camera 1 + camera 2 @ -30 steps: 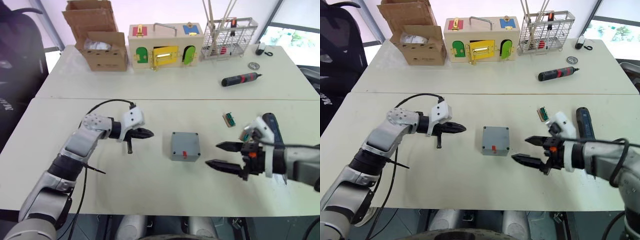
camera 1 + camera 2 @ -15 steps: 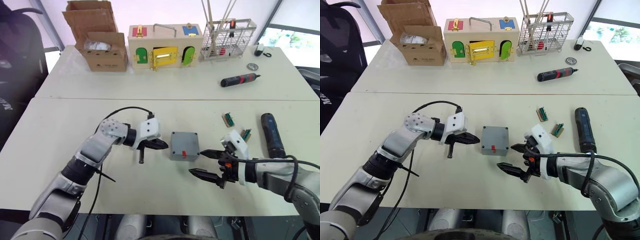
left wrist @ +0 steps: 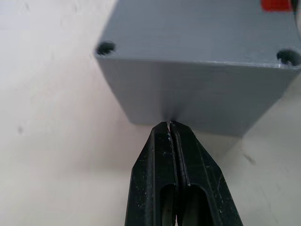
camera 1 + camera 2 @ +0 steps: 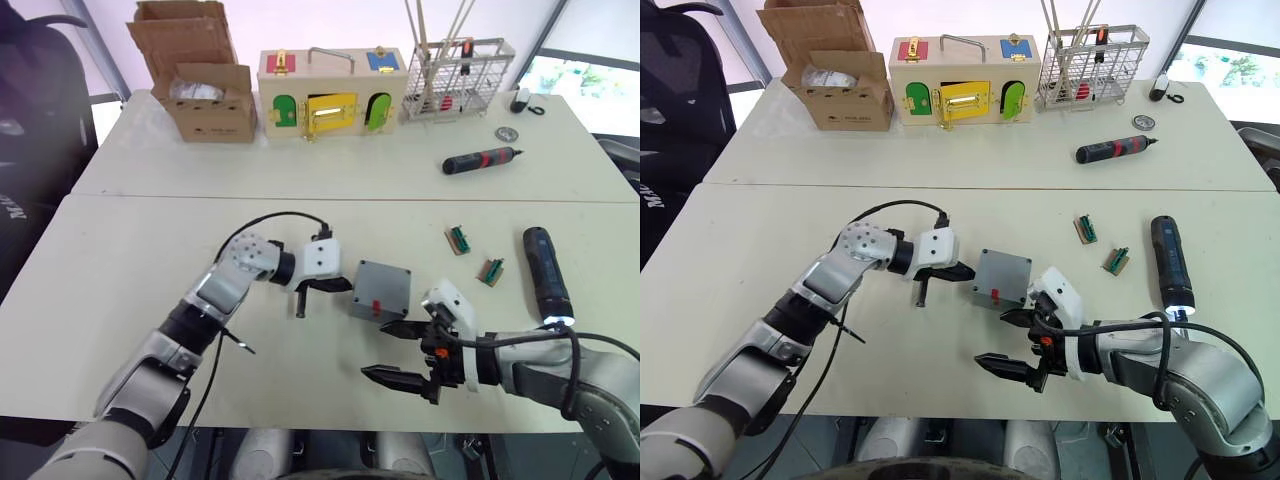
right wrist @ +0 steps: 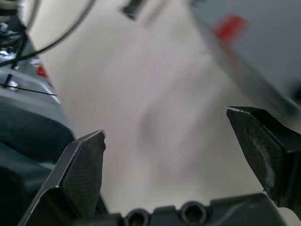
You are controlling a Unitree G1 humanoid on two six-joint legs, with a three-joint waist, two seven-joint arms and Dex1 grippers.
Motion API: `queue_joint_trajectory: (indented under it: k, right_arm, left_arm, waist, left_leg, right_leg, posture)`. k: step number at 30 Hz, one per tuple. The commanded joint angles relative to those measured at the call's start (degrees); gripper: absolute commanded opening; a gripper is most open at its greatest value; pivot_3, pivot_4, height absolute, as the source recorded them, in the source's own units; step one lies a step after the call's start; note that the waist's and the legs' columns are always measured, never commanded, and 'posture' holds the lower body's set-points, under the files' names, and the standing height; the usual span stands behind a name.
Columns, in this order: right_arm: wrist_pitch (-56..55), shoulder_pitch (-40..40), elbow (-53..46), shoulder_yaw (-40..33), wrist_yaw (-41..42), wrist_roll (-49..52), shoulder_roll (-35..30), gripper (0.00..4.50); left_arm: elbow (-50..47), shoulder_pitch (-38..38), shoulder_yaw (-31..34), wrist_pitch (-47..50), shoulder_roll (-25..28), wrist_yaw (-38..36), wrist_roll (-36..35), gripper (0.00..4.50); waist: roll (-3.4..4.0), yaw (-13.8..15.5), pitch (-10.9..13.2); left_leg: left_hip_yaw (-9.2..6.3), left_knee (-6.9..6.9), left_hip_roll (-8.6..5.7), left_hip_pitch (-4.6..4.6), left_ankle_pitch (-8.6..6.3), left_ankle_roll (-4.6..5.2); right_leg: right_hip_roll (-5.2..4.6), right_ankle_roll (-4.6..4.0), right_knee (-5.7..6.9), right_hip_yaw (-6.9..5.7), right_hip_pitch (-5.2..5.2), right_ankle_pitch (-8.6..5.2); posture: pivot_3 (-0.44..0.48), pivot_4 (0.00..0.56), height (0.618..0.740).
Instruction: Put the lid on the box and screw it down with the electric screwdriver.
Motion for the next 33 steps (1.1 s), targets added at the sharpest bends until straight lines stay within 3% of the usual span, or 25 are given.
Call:
queue_joint_trajectory:
  k: [1,6,10,21,33]
  right_arm:
    - [-0.6,2.2,-2.3,-3.9,0.6,0.1,-3.7,4.48]
    - [-3.7,3.8,1.2,-9.7,4.5,-2.5,-10.7,4.48]
    - [-5.8,2.4,3.0,-8.1,6.5,-4.2,-12.3,4.48]
    - [-7.4,-1.5,4.6,1.3,5.6,-7.1,-8.5,4.48]
    - [-2.6,-2.9,-1.4,2.9,0.1,-3.1,-3.2,4.48]
  left_arm:
    - [1.3,-1.3,1.8,-2.2,0.3,0.7,0.5,0.0]
    - [0.0,-0.7,3.2,-1.6,3.6,-0.8,-0.2,0.0]
    - [-3.4,1.1,3.8,0.3,5.4,-2.0,-1.0,0.0]
    - [-6.4,1.5,2.9,3.7,1.3,0.3,-1.3,0.0]
    - [-2.7,-0.2,2.2,0.9,-1.3,1.0,0.1,0.0]
  waist:
    - [0.0,0.0,0.0]
    - [-0.04,-0.1,0.0]
    - [-0.04,-0.1,0.0]
    - [-0.09,-0.1,0.0]
    - [-0.09,0.0,0.0]
  left_leg:
    - [0.01,0.0,0.0,0.0,0.0,0.0]
    - [0.04,0.0,0.01,0.01,0.0,0.0]
    - [0.03,-0.03,0.04,0.02,0.0,-0.01]
    - [0.03,0.01,0.03,0.0,0.01,-0.01]
    - [0.03,0.01,0.03,0.01,0.01,-0.02]
  right_leg:
    - [0.0,0.0,0.0,0.0,-0.01,0.0]
    - [0.01,0.0,0.01,0.0,-0.02,0.0]
    - [0.02,0.0,0.02,0.0,-0.02,0.0]
    - [0.0,0.0,0.0,0.0,0.0,0.0]
    - [0.01,0.0,0.0,0.0,0.0,0.0]
  posture:
    - [0.0,0.15,0.694]
    - [0.0,0.15,0.694]
    - [0.0,0.15,0.694]
    - [0.0,0.15,0.694]
    - [0.0,0.15,0.694]
